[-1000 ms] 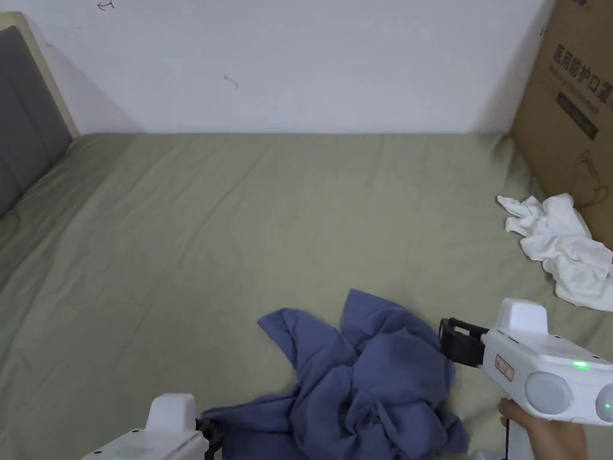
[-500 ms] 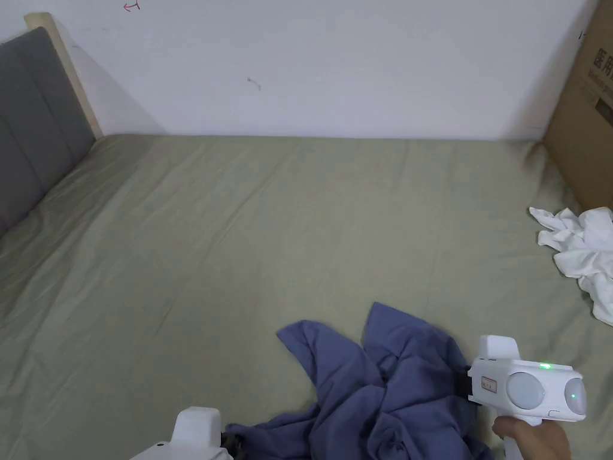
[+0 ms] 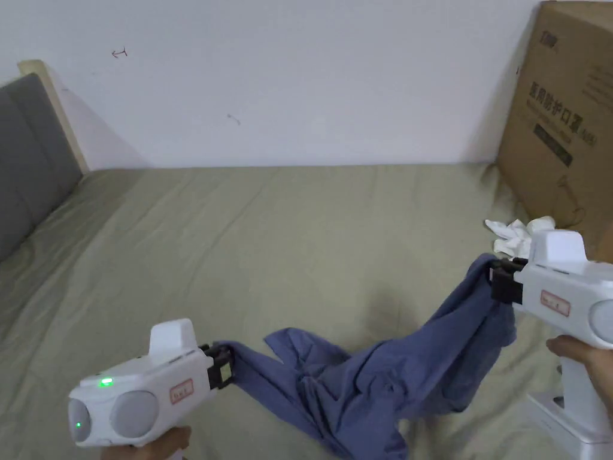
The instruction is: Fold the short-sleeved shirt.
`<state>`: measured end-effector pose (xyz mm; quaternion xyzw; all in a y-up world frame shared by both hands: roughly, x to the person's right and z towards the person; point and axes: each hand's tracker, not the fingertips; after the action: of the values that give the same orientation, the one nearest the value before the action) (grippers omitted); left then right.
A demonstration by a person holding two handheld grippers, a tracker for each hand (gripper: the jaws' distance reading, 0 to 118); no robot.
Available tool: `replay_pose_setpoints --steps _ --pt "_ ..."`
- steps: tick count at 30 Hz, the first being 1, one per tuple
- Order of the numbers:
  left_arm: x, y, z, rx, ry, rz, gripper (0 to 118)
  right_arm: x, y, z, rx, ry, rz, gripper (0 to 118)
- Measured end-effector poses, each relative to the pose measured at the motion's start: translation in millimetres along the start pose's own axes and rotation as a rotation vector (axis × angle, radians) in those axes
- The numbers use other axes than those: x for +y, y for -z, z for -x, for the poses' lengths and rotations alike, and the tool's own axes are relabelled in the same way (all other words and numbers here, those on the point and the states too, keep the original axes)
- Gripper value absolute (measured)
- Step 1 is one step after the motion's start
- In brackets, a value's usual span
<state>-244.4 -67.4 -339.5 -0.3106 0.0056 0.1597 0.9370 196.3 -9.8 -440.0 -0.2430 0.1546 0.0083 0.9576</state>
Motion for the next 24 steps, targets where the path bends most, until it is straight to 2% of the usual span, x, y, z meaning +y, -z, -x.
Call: replay_pose_setpoints --steps 2,5,13,16,24 --pt "36 -9 0 -0.017 0.022 -0.053 3 27 -20 -6 -0.029 -0.011 -0.057 2" --pt "87 -20 2 0.033 0.057 -0.128 3 58 -35 -12 -0.076 -0.027 -0.127 2" --pt "223 -51 -2 0.159 0.140 -0.318 3 131 -36 -29 -0.180 -0.062 -0.234 2" --pt "256 -55 -8 0.206 0.171 -0.367 3 150 -28 -30 -0.193 -0.052 -0.270 2" --pt "302 -40 4 0.235 0.141 -0.416 3 175 12 -28 -0.196 -0.051 -0.306 2"
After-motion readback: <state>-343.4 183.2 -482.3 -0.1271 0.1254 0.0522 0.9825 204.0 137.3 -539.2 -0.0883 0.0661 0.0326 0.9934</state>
